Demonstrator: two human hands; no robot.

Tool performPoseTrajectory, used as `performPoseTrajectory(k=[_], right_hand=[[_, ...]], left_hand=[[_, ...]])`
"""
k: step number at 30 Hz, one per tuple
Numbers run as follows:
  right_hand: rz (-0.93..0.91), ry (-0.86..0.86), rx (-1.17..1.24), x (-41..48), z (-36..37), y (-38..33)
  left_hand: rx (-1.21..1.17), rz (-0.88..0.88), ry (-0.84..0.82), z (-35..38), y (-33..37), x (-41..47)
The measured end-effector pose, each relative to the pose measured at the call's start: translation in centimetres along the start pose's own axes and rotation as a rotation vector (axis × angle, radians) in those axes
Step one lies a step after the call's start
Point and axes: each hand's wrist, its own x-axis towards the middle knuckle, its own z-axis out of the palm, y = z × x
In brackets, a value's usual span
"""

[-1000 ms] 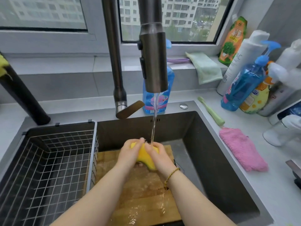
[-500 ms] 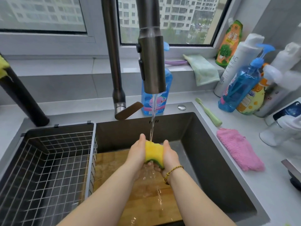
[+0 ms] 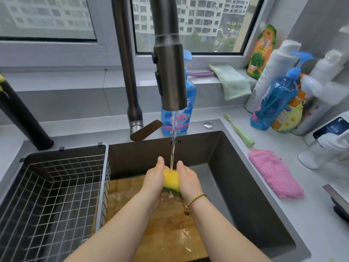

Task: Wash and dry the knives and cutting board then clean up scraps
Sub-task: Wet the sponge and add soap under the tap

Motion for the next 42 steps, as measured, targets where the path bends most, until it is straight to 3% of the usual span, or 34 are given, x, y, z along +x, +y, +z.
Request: performPoseTrajectory(k=[3, 8, 13, 14, 17, 19, 27, 30, 33, 36, 38, 42], right_hand=[[0.090, -0.019, 0.091, 0.1, 0.1, 0.1], [-0.077, -0.156, 0.005, -1.4, 0.2, 0.5], [-0.194, -0.059, -0.079, -0.8, 0.3, 0.5], [-0.171, -0.033, -0.020, -0.7, 0.4, 0.6], [0.179, 0.007, 0.317, -0.9, 0.3, 0.4], [0.249, -0.014, 0.351, -1.1, 0.1, 0.4], [-0.162, -0.016, -0.134, -2.2, -0.2, 0.5], [-0.258, 0.013, -0.161, -1.9, -0.5, 0.2], [-0.156, -0.002, -0.048, -1.3, -0.5, -0.2], [0.131, -0.005, 0.092, 0.1, -0.9, -1.0], [0.229, -0.043, 0.210, 1.0, -1.7, -1.9], [0.097, -0.205, 0.553, 1.8, -3.8, -3.8]], left_hand=[[0.009, -0.009, 0.002, -0.4, 0.2, -0.1], [0.122, 0.092, 0.018, -0.6, 0.0, -0.2], [0.093, 0.082, 0.005, -0.7, -0.2, -0.5], [0.082, 0.077, 0.004, -0.6, -0.3, -0.5], [0.016, 0.030, 0.046, -0.3, -0.4, -0.6], [-0.005, 0.017, 0.059, -0.1, -0.4, -0.8], [0.072, 0.112, 0.039, 0.3, -1.1, -1.5], [0.028, 0.056, -0.001, 0.5, -0.8, -1.6], [-0.027, 0.025, 0.003, 0.8, -0.6, -1.7], [-0.180, -0.049, -0.013, 0.7, 0.0, -1.3], [-0.267, -0.062, -0.074, 0.2, 1.1, -0.6], [-0.246, 0.060, -0.176, -0.6, 4.0, 0.4]])
